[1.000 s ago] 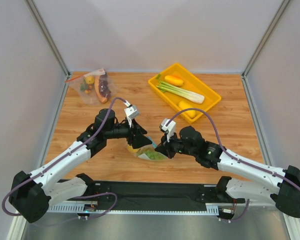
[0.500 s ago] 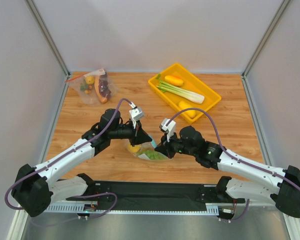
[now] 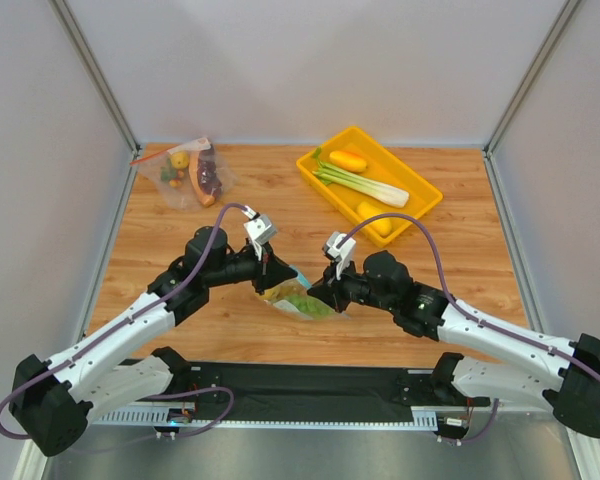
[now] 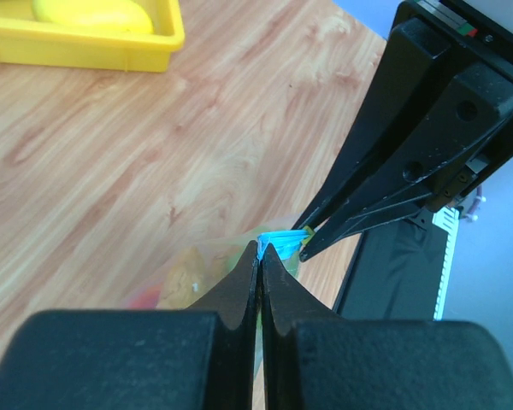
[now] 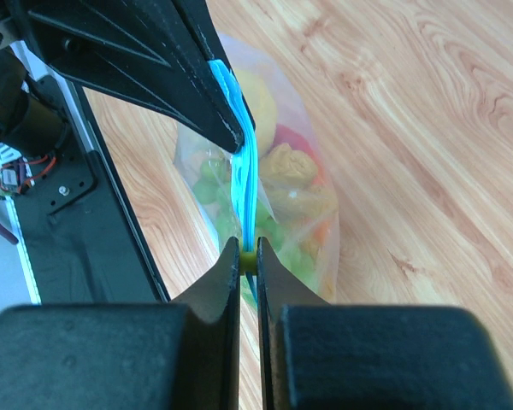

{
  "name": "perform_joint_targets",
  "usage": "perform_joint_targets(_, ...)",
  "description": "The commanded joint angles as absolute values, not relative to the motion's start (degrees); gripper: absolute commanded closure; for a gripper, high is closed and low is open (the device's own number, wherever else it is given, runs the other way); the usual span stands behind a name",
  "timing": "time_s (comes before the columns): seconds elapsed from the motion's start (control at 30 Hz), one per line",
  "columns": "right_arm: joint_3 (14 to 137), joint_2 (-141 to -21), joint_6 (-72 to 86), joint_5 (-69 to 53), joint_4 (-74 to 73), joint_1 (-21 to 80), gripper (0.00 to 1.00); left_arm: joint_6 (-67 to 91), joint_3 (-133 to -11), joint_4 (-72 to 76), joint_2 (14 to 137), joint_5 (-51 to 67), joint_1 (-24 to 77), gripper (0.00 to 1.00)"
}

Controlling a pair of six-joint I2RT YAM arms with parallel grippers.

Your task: Open the zip-top bag and remove the fake food

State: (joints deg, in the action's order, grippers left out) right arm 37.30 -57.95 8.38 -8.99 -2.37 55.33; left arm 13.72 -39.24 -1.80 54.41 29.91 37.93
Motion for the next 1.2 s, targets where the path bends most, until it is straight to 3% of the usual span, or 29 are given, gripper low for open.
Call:
perform_joint_targets(0.0, 35.6, -56.0, 9.4, -8.3, -6.2, 55.5, 1.00, 13.0, -40.1, 0.4, 52.0, 19.7, 36.8, 1.00)
perform_joint_targets(0.23, 34.6, -54.1, 10.1, -7.8, -7.6, 55.5, 1.00, 14.9, -40.0, -1.8, 51.3, 9.4, 35.9, 1.00)
perform_joint_targets(0.5, 33.7, -52.7, 10.4, -7.3, -8.8, 55.6, 1.00, 15.8, -39.9, -2.5, 50.4, 6.4, 33.0, 1.00)
perform_joint_targets(0.7, 33.4, -53.3, 10.6, -7.2, -7.9, 55.5, 1.00, 15.9, -39.2, -0.4, 50.8, 10.3, 32.9, 1.00)
perform_joint_targets(0.9, 34.4, -54.7, 10.6, -6.2, -6.1, 55.5, 1.00, 14.7, -36.3, 8.7, 50.2, 28.4, 32.9, 0.98)
perform_joint_targets(0.93, 34.6, -54.9, 10.6, -6.2, -5.8, 55.5, 1.00, 15.0, -36.2, 9.4, 50.4, 32.9, 32.9, 0.82)
perform_joint_targets(1.0, 35.2, -55.9, 10.5, -6.8, -5.1, 55.5, 1.00, 14.9, -36.6, 9.9, 51.2, 36.3, 32.9, 0.66)
perform_joint_targets(1.03, 35.2, -56.2, 10.5, -7.1, -5.0, 55.5, 1.00, 14.7, -36.8, 9.7, 51.6, 38.7, 33.0, 0.52)
perform_joint_targets(1.17, 35.6, -56.7, 10.9, -8.8, -3.8, 55.5, 1.00, 13.5, -37.6, 7.6, 53.5, 41.2, 33.7, 0.34)
